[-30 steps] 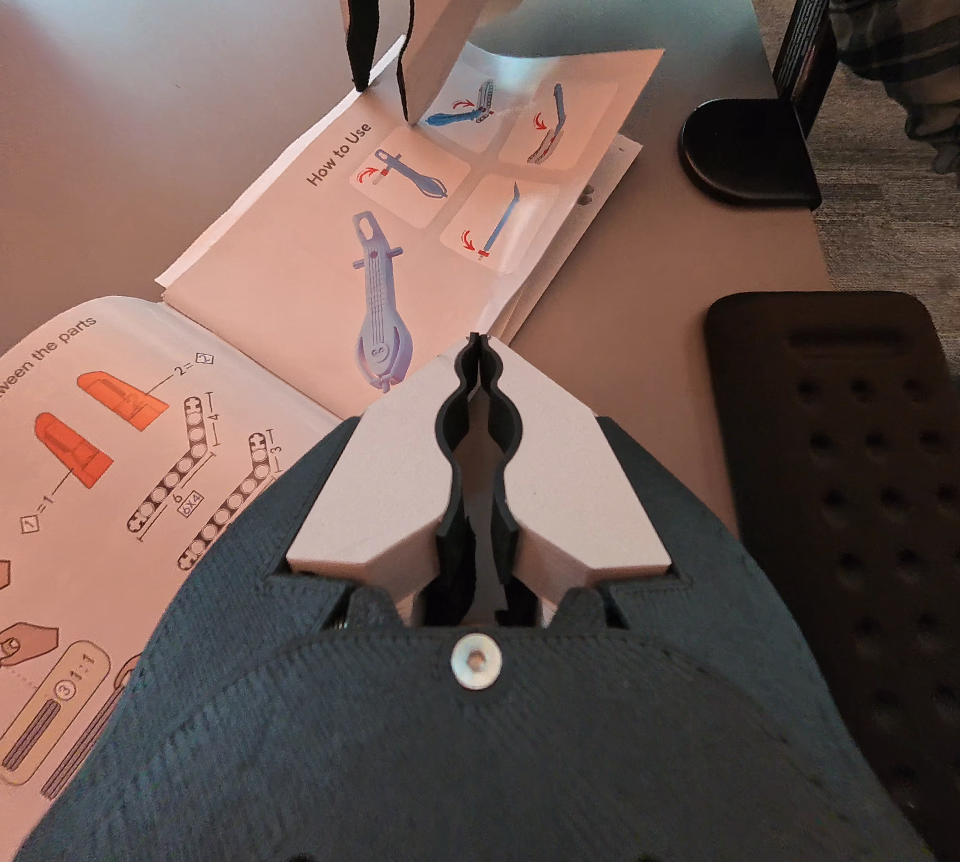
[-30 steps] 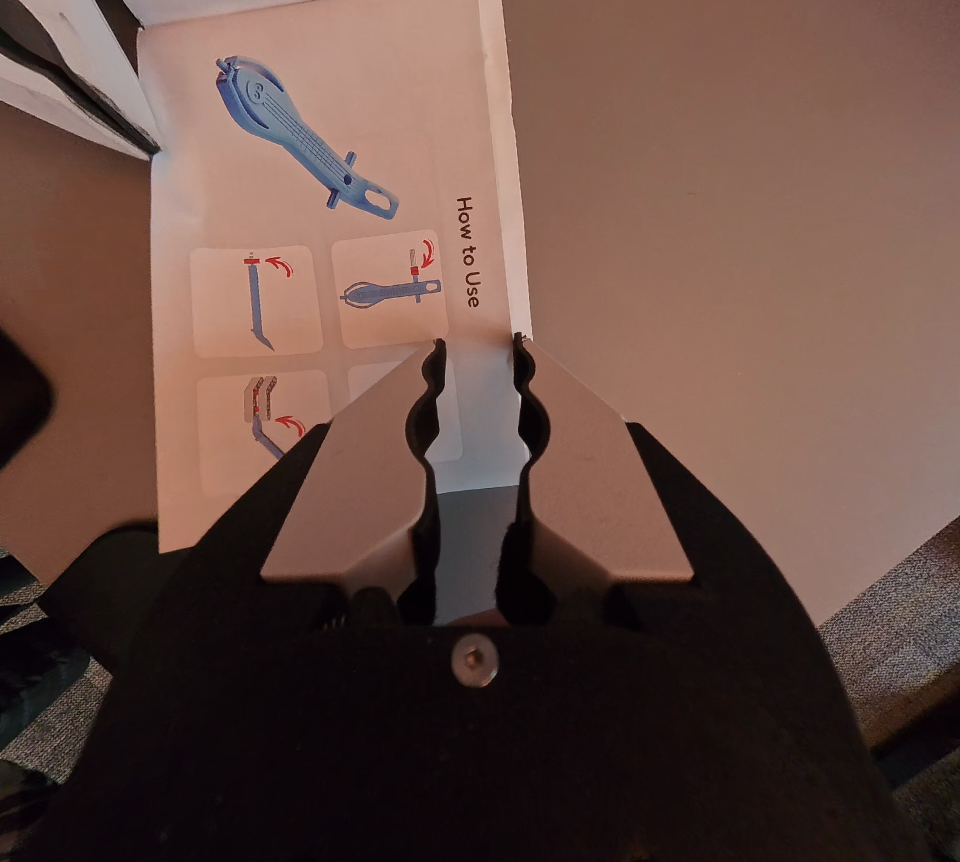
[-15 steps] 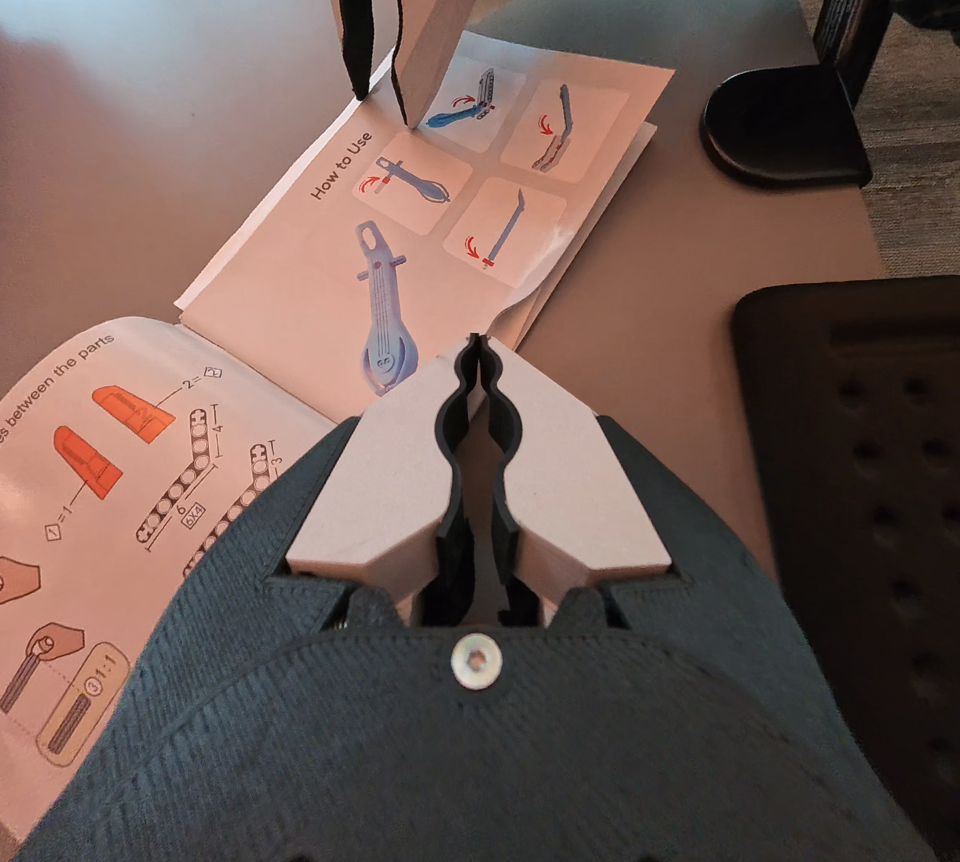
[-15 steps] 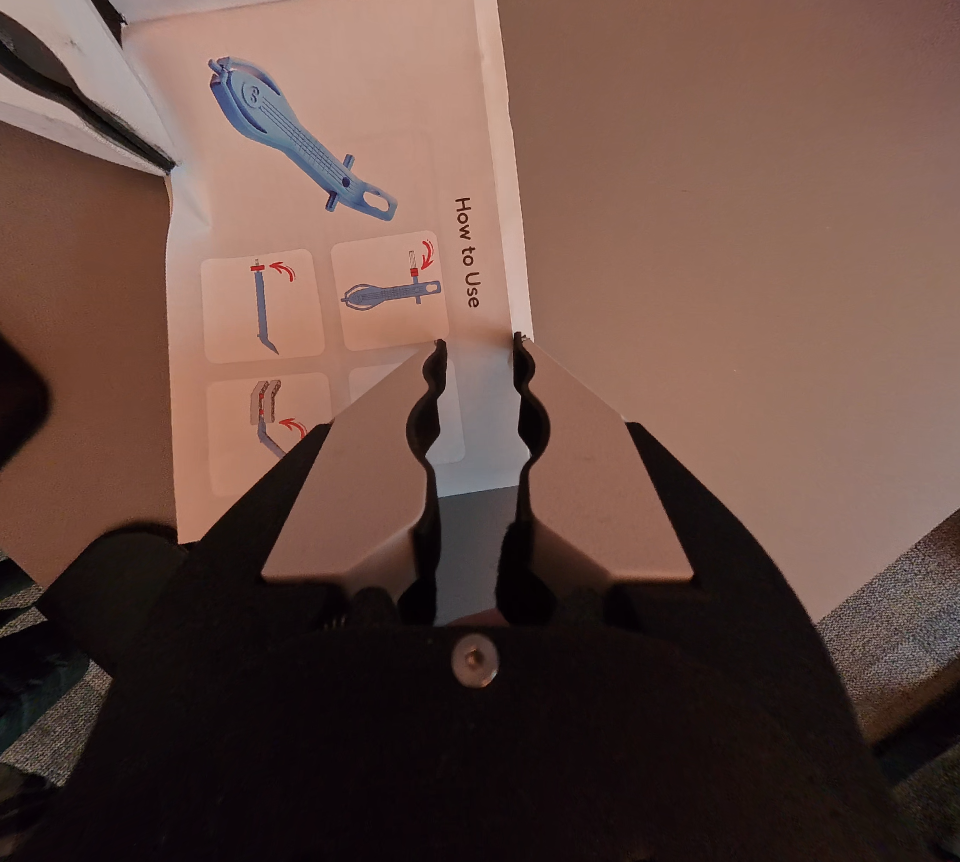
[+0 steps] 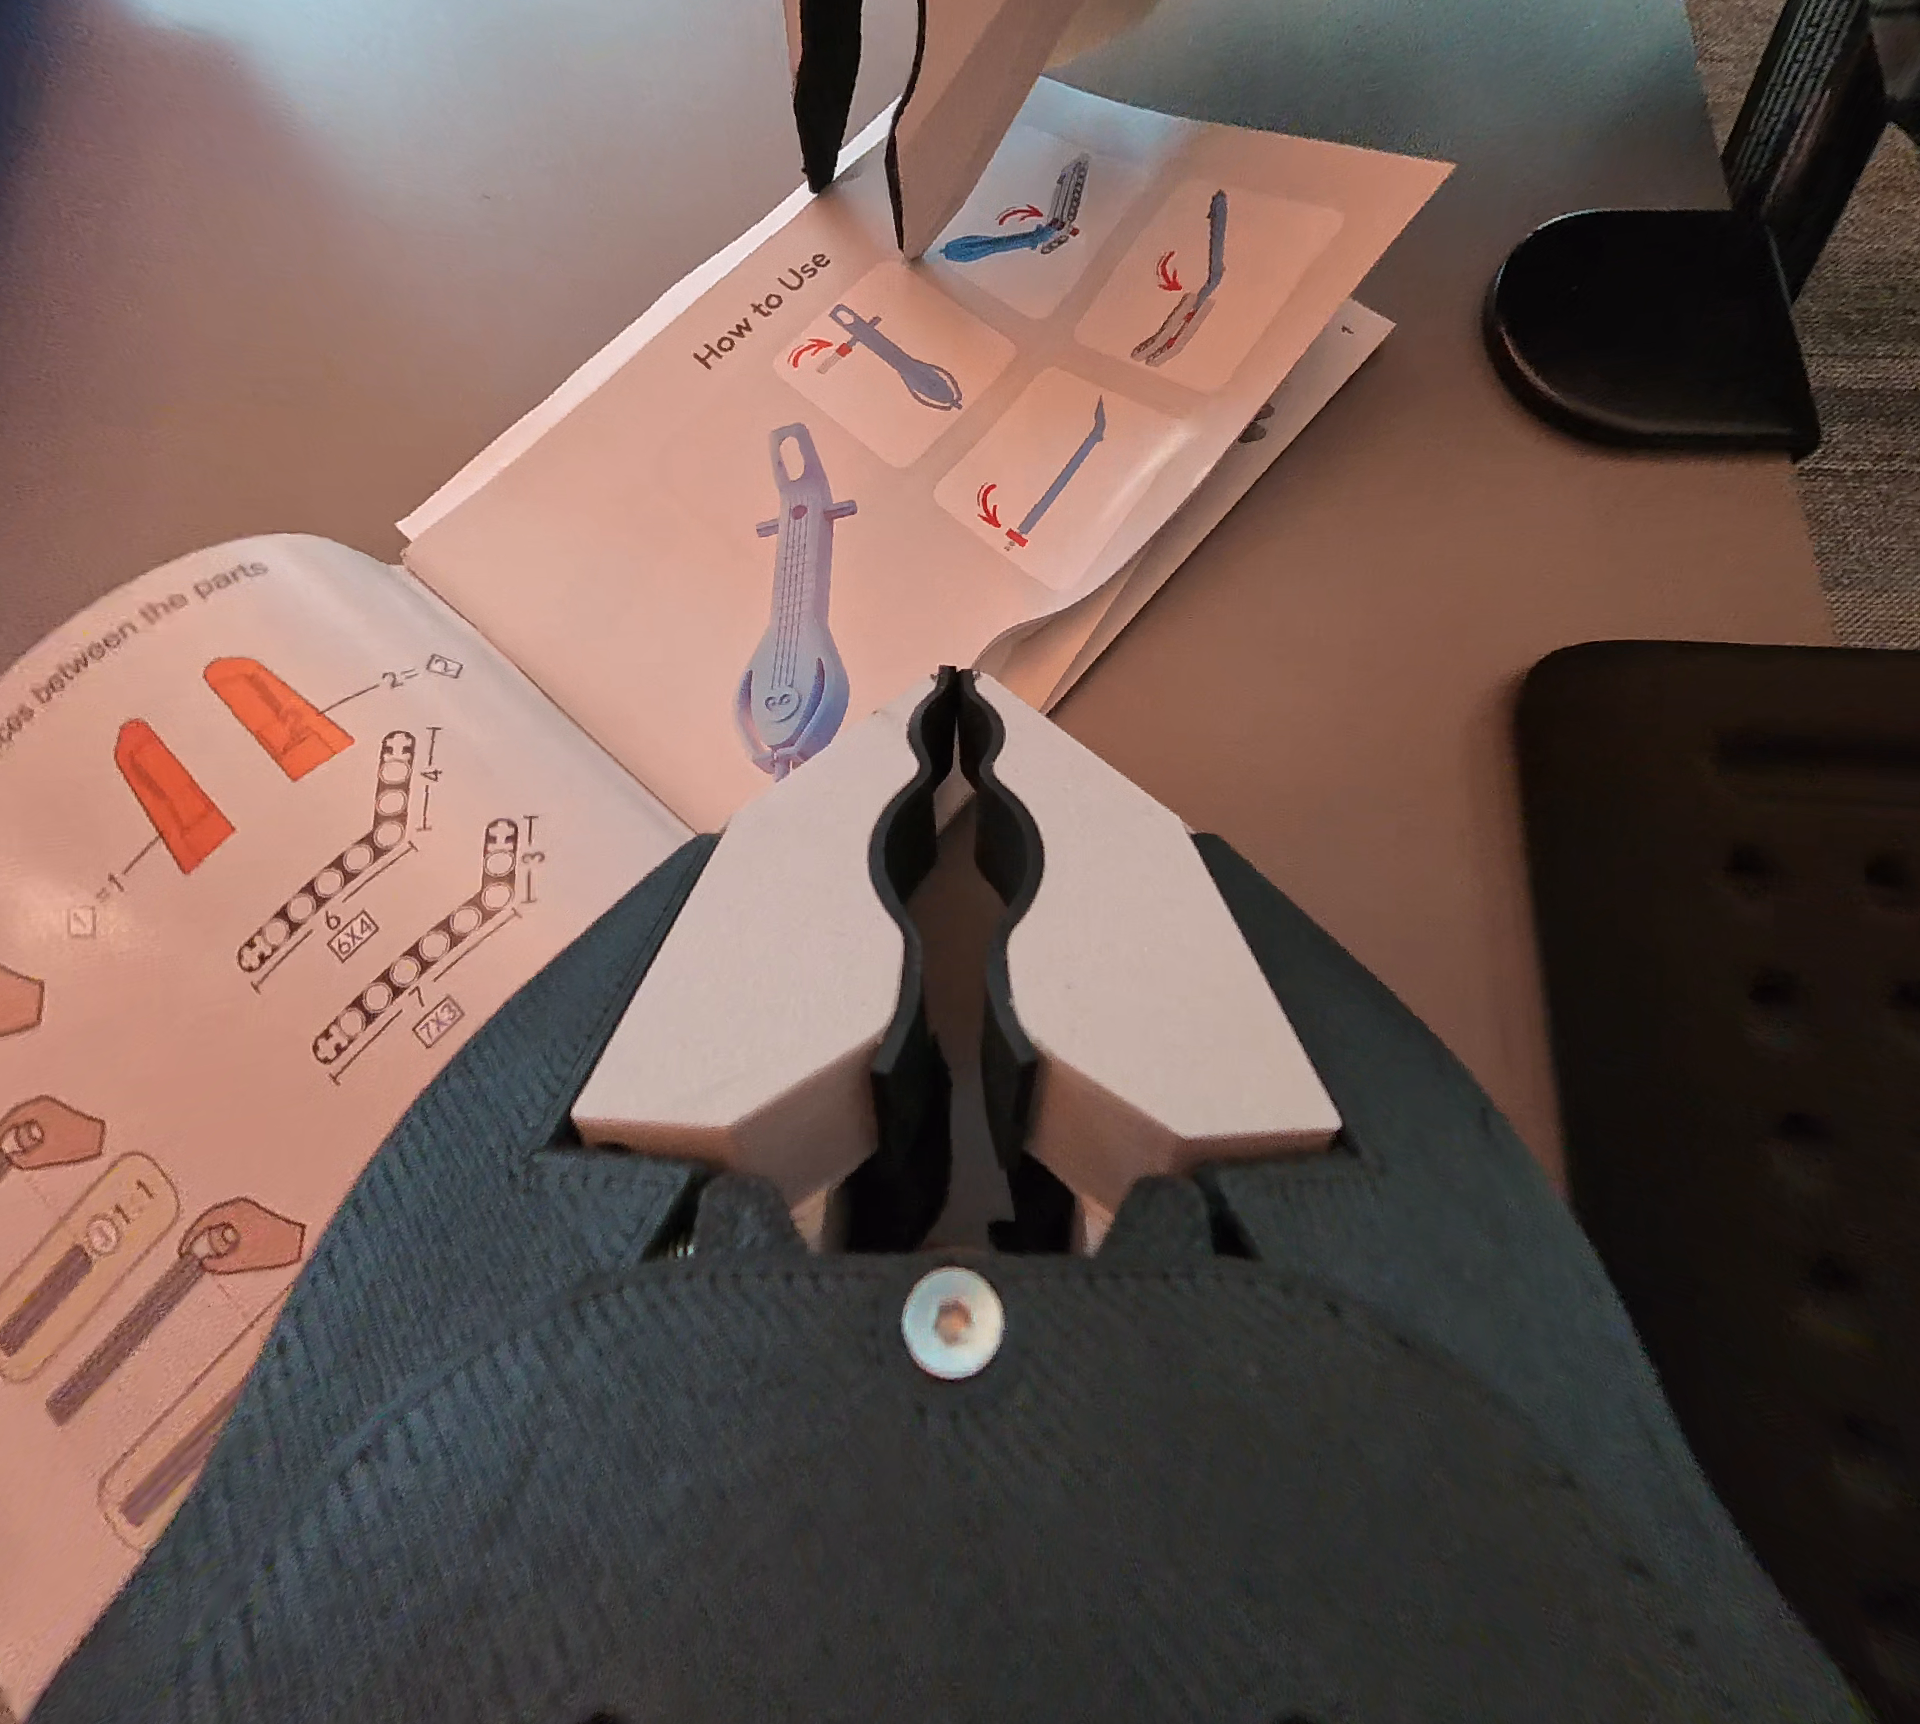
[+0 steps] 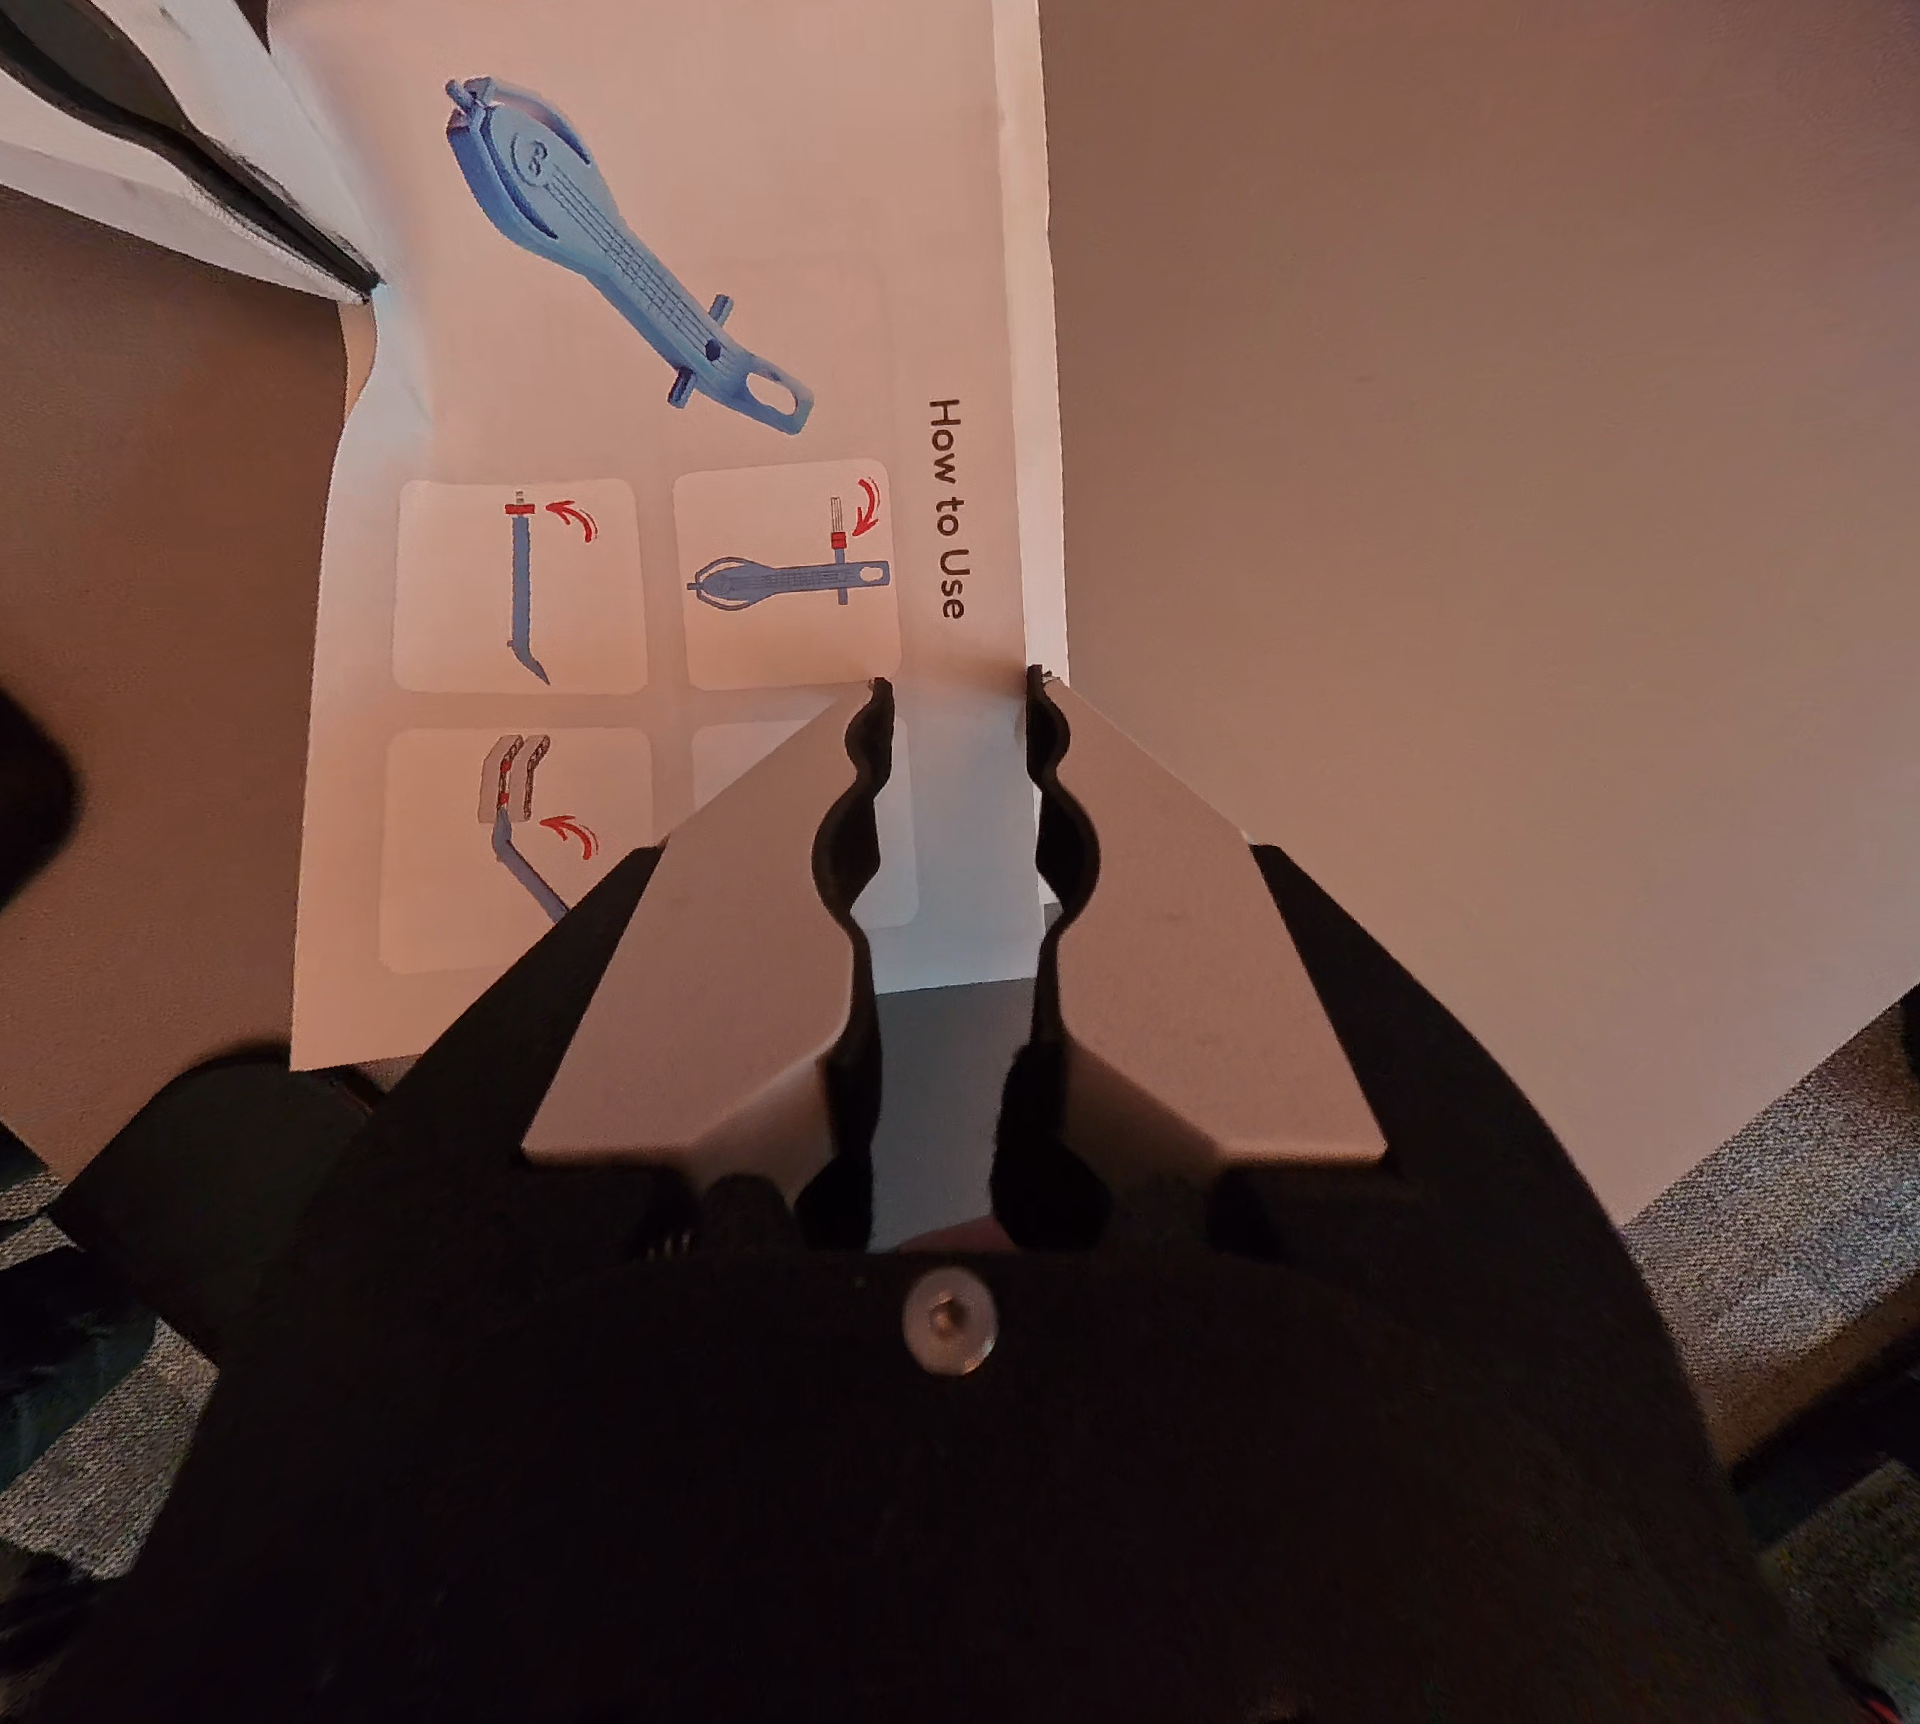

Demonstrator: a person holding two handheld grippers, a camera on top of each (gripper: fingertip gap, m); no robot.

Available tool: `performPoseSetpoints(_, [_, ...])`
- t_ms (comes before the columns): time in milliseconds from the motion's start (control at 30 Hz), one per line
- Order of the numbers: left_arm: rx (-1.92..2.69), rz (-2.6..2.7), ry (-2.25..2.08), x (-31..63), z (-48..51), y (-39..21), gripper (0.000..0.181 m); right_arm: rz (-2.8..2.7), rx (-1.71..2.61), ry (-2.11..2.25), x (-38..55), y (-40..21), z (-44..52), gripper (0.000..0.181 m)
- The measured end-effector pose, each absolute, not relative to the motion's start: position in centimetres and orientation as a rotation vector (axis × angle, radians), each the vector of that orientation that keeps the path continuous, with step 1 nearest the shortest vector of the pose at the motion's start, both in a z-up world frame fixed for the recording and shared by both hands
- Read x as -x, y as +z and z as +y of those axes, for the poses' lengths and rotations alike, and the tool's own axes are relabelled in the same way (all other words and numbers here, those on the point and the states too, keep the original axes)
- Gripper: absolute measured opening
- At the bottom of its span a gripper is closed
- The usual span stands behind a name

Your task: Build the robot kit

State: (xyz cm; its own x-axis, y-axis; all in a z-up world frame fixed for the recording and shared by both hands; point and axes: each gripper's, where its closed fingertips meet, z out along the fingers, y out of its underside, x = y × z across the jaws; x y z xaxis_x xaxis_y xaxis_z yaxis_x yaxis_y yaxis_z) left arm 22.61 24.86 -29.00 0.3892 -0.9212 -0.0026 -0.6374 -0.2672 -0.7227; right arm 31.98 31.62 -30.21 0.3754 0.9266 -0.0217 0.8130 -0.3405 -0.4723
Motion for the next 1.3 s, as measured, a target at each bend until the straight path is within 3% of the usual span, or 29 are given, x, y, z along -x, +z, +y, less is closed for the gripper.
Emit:
performPoseSetpoints(267, [1.981, 1.321, -0.580, -22.9, 24.9, -28.5, 0.000, -1.502, 2.143, 0.473, -30.4, -28.0, 30.9, 0.033])
performPoseSetpoints(433, [1.952, 1.299, -0.576, -23.0, 25.3, -27.9, 0.000, -1.572, 1.985, 0.581, -26.8, -25.9, 27.0, 0.029])
performPoseSetpoints(767, [1.930, 1.309, -0.584, -23.5, 24.9, -27.7, 0.000, -1.574, 1.976, 0.331, -24.8, -27.5, 25.8, 0.017])
performPoseSetpoints(1033, [1.909, 1.317, -0.604, -24.0, 24.3, -27.2, 0.000, -1.535, 1.940, 0.304, -24.6, -26.6, 24.5, 0.023])
performPoseSetpoints(1300, [1.893, 1.318, -0.615, -24.4, 24.0, -26.8, 0.000, -1.437, 1.946, 0.249, -25.2, -26.8, 25.0, 0.014])
